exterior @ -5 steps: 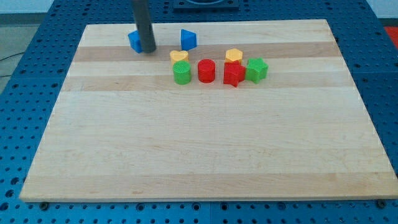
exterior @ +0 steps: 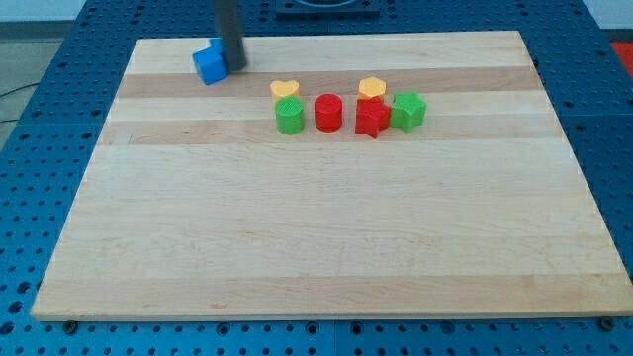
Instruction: Push the blue triangle into the blue cube
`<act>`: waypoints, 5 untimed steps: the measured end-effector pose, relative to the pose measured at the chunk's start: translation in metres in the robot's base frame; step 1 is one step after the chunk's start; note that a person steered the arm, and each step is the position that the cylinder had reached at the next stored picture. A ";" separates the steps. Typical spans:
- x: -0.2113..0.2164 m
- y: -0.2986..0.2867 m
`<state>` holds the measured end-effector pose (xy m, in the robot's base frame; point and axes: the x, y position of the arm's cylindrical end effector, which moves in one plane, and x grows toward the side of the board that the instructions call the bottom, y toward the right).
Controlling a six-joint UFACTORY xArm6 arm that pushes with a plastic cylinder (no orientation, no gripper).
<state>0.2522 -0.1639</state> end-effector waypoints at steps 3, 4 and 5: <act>-0.030 0.037; -0.035 0.037; -0.035 0.037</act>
